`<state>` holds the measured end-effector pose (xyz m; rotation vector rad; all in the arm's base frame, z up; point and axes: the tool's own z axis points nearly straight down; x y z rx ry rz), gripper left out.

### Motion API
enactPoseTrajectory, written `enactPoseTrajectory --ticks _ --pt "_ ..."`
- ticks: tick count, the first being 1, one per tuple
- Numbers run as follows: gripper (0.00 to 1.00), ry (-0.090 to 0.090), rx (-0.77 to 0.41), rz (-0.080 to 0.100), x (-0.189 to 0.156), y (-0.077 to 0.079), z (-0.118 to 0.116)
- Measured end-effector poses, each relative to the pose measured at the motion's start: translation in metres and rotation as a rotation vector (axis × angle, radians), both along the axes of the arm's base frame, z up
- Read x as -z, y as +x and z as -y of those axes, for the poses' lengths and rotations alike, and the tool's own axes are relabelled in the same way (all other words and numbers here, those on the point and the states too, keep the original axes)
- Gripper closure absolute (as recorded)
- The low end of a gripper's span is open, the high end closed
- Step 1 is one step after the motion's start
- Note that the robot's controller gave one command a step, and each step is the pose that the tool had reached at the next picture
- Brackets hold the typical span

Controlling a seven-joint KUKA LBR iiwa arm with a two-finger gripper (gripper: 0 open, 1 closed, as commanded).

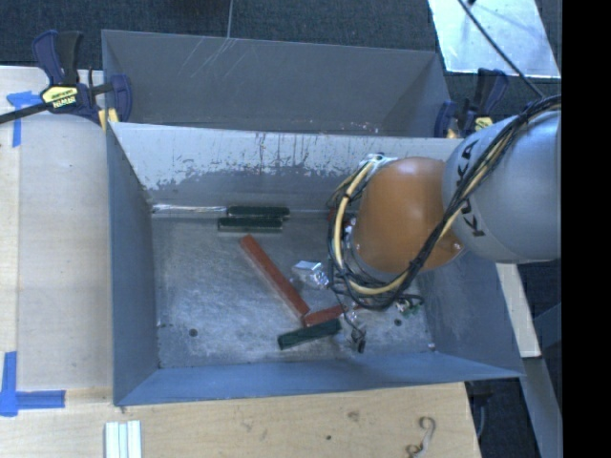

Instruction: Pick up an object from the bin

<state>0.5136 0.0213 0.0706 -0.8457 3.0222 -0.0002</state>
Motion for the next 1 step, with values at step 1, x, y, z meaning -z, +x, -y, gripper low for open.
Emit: enactPoseTrajectory --ticks 1 --pt "1.00 0.000 0.000 0.000 0.0000 0.0002 0.0000"
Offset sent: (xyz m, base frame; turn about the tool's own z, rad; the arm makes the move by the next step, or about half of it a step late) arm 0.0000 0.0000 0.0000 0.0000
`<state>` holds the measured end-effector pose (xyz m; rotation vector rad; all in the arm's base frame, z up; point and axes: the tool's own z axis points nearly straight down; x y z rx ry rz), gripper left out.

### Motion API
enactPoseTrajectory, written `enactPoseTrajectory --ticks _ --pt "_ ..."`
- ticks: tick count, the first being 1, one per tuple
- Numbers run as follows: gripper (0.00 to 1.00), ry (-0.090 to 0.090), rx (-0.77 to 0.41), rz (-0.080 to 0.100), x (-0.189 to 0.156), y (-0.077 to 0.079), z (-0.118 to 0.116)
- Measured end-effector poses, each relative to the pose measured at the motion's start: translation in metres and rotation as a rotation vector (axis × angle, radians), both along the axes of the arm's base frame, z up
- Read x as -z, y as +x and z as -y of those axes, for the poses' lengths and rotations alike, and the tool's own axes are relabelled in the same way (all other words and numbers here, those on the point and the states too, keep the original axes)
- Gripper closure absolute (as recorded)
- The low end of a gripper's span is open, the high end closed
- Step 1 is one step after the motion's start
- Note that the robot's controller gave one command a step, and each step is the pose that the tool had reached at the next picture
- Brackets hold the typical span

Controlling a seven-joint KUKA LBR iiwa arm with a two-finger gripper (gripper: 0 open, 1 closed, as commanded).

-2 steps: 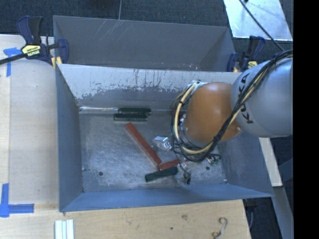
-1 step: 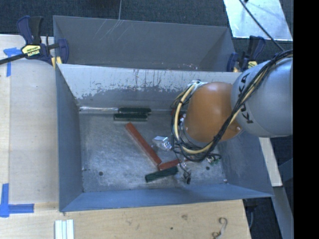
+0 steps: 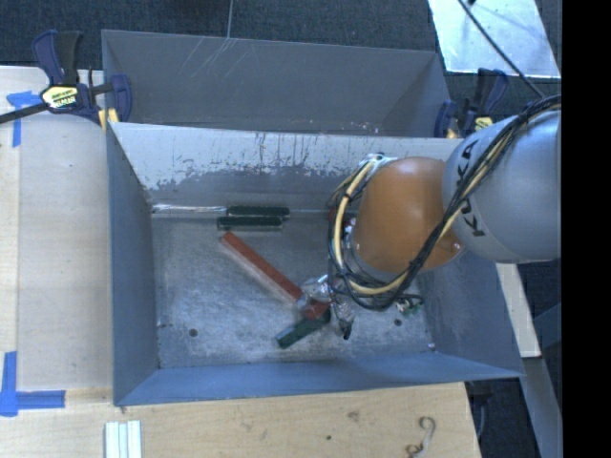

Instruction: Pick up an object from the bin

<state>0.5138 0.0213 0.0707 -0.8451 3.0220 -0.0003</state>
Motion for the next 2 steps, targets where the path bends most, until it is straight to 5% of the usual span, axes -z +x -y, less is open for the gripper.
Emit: enactPoseTrajectory --ticks 2 --pt "1.00 0.000 0.005 0.004 -0.080 0.003 0.000"
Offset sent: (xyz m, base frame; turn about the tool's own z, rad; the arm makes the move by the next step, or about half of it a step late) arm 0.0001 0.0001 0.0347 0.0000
